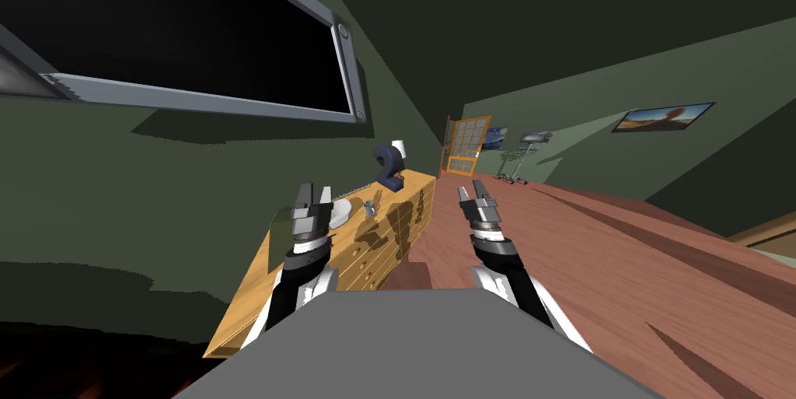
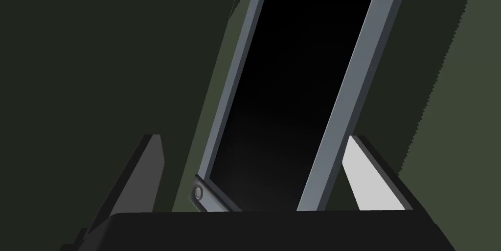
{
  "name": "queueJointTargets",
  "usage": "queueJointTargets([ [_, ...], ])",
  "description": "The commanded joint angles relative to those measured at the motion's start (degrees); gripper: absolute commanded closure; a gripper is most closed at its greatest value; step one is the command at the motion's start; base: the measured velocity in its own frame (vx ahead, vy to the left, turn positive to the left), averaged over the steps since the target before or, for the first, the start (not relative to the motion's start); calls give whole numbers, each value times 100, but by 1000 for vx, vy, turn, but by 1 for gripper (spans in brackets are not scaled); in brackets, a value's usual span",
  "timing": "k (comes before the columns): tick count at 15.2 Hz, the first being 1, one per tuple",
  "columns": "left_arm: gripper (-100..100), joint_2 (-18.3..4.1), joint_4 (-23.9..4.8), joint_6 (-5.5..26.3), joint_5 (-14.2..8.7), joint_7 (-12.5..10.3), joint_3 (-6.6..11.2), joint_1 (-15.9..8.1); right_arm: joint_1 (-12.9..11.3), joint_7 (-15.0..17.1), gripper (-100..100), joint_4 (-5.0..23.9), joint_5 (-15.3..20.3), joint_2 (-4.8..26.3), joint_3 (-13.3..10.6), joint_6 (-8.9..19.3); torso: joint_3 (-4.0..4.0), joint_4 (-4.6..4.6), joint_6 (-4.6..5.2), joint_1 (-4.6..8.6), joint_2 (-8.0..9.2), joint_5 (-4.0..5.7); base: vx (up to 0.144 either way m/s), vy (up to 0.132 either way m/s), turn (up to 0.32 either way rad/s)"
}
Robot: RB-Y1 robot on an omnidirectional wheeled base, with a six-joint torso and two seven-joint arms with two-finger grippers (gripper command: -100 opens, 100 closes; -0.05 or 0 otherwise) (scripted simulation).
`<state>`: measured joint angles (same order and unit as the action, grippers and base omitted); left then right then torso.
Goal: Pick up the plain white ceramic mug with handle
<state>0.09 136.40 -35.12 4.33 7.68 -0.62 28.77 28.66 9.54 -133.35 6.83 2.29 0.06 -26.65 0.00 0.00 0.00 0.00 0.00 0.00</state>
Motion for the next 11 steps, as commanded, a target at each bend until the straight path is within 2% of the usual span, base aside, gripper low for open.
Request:
queueJointTargets([
  [1,-100,-190,-21,98,-59,-35,3,-37,0,0,0,0,0,0,0,0,0,0,0,0,0,0,6,-14,-7],
  [4,-100,-588,-116,468,-298,-170,22,-193,0,0,0,0,0,-1,-1,0,-3,1,1,17,-5,3,13,-66,-24],
  [7,-100,-720,-163,706,-416,-236,34,-274,0,0,0,0,0,-1,-1,0,-2,1,1,41,-2,9,0,-95,-15],
  [8,-100,-857,-218,853,-551,-311,48,-365,0,0,0,0,0,-1,-1,0,-1,1,1,38,-2,9,-5,-82,-27],
  [9,-100,-857,-218,937,-551,-311,48,-365,0,0,0,0,0,-1,-1,0,-1,0,2,36,-1,8,-1,-77,-27],
  [10,-100,-1002,-282,1085,-699,-395,62,-467,0,0,0,0,0,-1,-1,0,-1,0,1,35,-1,8,21,-92,-40],
  [11,-100,-1002,-282,1195,-699,-395,62,-467,0,0,0,0,0,-1,-1,0,-3,1,2,38,-6,8,20,-88,-30],
])
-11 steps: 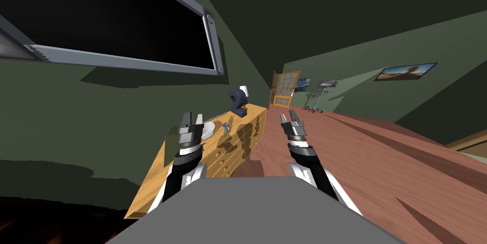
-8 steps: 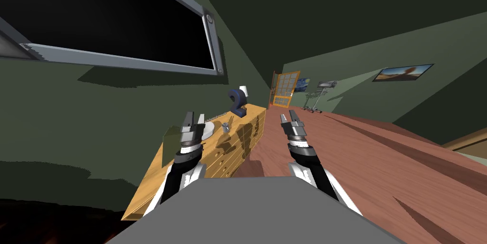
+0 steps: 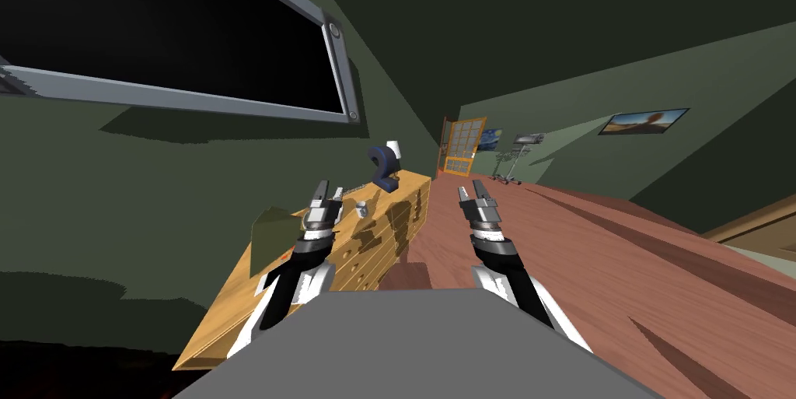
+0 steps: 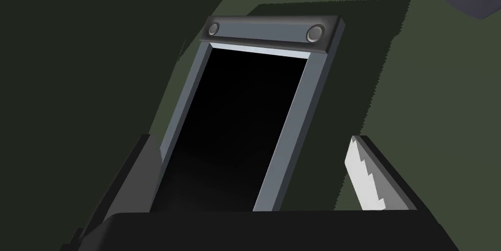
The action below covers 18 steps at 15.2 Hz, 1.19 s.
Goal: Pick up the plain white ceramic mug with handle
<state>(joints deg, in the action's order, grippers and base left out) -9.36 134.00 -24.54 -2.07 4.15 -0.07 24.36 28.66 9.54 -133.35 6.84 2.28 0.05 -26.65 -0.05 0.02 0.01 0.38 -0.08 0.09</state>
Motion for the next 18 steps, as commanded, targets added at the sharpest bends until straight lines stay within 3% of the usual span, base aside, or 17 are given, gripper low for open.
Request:
queueJointTargets([
  [1,-100,-212,-115,286,-220,-133,24,-137,0,0,0,0,0,0,0,0,0,0,0,0,0,0,13,-78,-33],
  [3,-100,-212,-115,421,-220,-133,24,-137,0,0,0,0,0,0,0,0,0,0,0,-4,0,-1,14,-68,-28],
  [4,-100,-380,-197,601,-393,-232,42,-259,0,0,0,0,0,0,0,0,1,0,-1,-8,1,-2,25,-68,-43],
  [6,-100,-380,-197,730,-393,-232,42,-259,0,0,0,0,0,0,0,0,-2,1,0,-7,-3,-2,20,-61,-26],
  [7,-100,-560,-288,921,-576,-337,65,-391,0,0,0,0,0,0,0,0,-1,0,-1,-12,-1,-2,25,-61,-44],
  [9,-100,-560,-288,1060,-576,-337,65,-391,0,0,0,0,0,0,0,0,-3,1,0,-11,-5,-2,28,-56,-31],
  [10,-100,-752,-387,1222,-768,-447,93,-534,0,0,0,0,0,0,0,0,-2,1,-1,-15,-4,-3,29,-50,-57],
  [12,-100,-752,-387,1412,-768,-447,93,-534,0,0,0,0,0,0,0,0,-4,2,0,-15,-7,-3,30,-46,-33],
  [13,-100,-956,-495,1588,-968,-562,125,-686,0,0,0,0,0,1,1,0,-3,1,-1,-19,-6,-4,34,-45,-44],
  [15,-100,-956,-495,1784,-968,-562,125,-686,0,0,0,0,0,1,0,0,-5,2,0,-18,-9,-4,33,-44,-39],
  [16,-100,-1171,-611,1928,-1177,-682,159,-845,0,0,0,0,0,1,1,0,-4,2,-1,-20,-7,-4,38,-44,-55],
  [18,-100,-1171,-611,2129,-1177,-682,159,-845,0,0,0,0,0,1,0,0,-6,2,0,-19,-10,-4,39,-40,-39],
])
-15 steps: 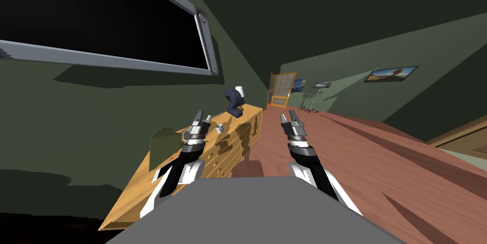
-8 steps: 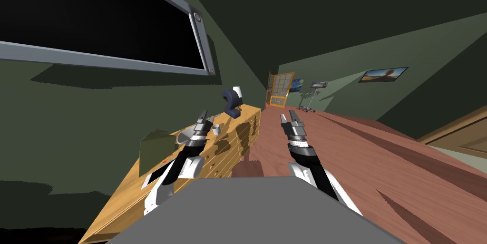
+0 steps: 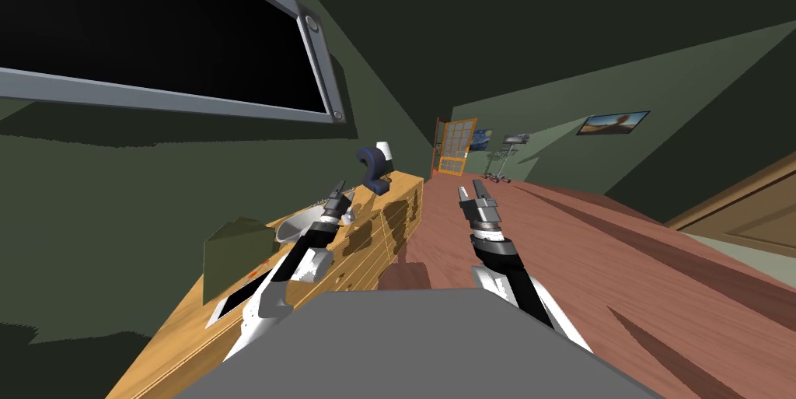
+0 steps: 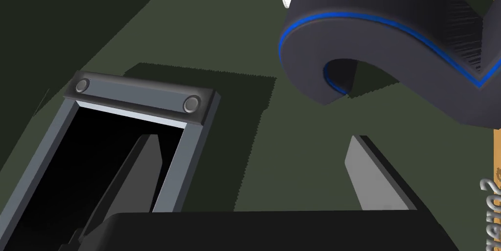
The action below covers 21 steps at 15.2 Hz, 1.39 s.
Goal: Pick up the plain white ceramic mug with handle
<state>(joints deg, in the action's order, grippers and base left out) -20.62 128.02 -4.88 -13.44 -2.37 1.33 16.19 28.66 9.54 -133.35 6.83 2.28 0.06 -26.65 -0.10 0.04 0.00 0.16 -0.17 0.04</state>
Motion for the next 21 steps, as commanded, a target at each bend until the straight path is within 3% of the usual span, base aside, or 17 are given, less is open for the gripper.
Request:
queueJointTargets([
  [1,-100,-45,-13,208,-40,-30,19,-28,0,0,0,0,0,0,0,0,0,0,0,0,0,0,17,-17,3],
  [2,-100,-269,-137,392,-256,-153,55,-193,0,0,0,0,0,0,0,0,2,-1,-1,-5,4,-1,23,-25,-48],
  [5,-100,-269,-137,617,-256,-153,55,-193,0,0,0,0,0,0,0,0,2,-1,0,-6,4,-2,24,-22,-26],
  [6,-100,-500,-267,813,-477,-281,95,-364,0,0,0,0,0,0,0,0,4,-2,-1,-8,7,-2,25,-19,-49],
  [9,-100,-500,-267,1042,-477,-281,95,-364,0,0,0,0,0,0,0,0,3,-1,0,-9,5,-2,22,-16,-28],
  [10,-100,-733,-402,1249,-705,-411,138,-539,0,0,0,0,0,0,0,0,5,-2,-1,-10,8,-3,21,-14,-50],
  [13,-100,-733,-402,1480,-705,-411,138,-539,0,0,0,0,0,0,0,0,4,-2,-1,-12,8,-3,17,-10,-26],
  [14,-100,-965,-540,1689,-939,-544,184,-721,0,0,0,0,0,0,0,0,6,-2,-1,-13,10,-3,15,-9,-48],
  [17,-100,-965,-540,1932,-939,-544,184,-721,0,0,0,0,0,0,0,0,5,-2,-1,-14,10,-4,14,-5,-27],
  [18,-100,-1193,-682,2117,-1179,-678,231,-907,0,0,0,0,0,0,0,0,7,-3,-1,-15,12,-4,10,-4,-36],
  [21,-100,-1193,-682,2394,-1179,-678,231,-907,0,0,0,0,0,0,0,0,7,-3,-1,-16,12,-4,9,0,-30],
])
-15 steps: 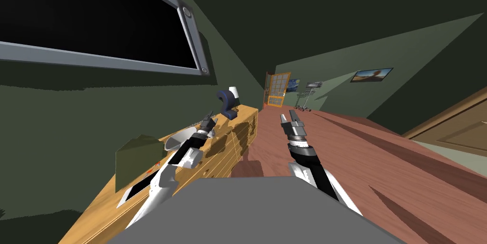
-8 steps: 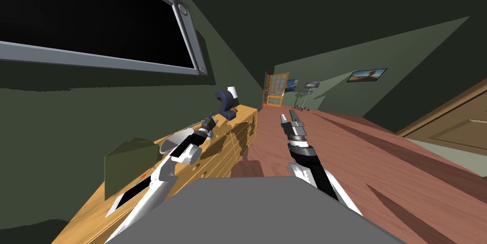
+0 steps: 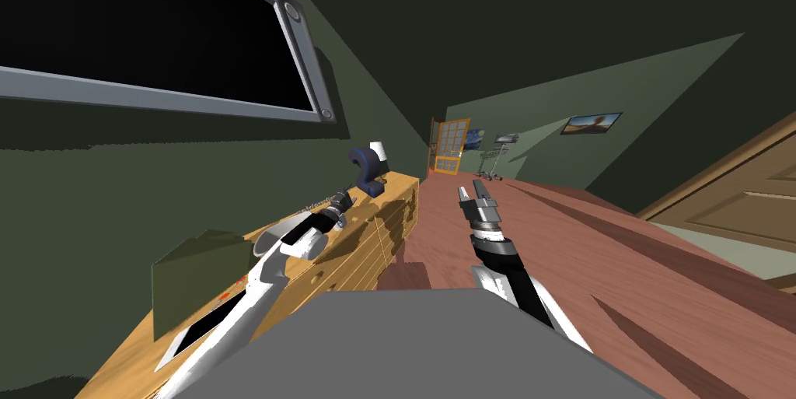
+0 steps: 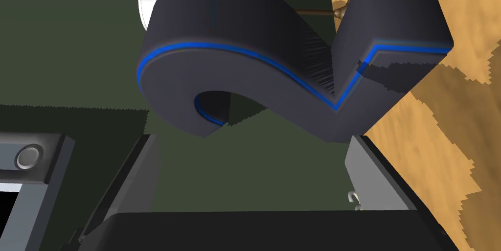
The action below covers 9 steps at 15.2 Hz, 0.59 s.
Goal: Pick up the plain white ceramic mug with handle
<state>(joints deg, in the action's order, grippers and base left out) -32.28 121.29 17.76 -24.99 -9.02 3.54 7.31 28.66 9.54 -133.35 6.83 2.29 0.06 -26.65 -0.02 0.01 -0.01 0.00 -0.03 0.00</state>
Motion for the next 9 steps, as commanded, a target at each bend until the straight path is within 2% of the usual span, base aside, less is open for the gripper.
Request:
queueJointTargets([
  [1,-100,-250,-153,286,-268,-149,61,-211,0,0,0,0,0,0,0,0,0,0,0,0,0,0,6,2,-43],
  [4,-100,-250,-153,601,-268,-149,61,-211,0,0,0,0,0,0,0,0,0,0,1,-2,-1,0,5,4,-31],
  [5,-100,-470,-301,753,-516,-284,114,-407,0,0,0,0,0,0,0,0,0,0,0,-2,1,0,6,7,-40],
  [8,-100,-470,-301,1073,-516,-284,114,-407,0,0,0,0,0,0,0,0,0,0,0,-5,1,-1,5,10,-33],
  [9,-100,-470,-301,1077,-516,-284,114,-407,0,0,0,0,0,0,0,0,1,0,0,-4,2,-1,0,0,0],
])
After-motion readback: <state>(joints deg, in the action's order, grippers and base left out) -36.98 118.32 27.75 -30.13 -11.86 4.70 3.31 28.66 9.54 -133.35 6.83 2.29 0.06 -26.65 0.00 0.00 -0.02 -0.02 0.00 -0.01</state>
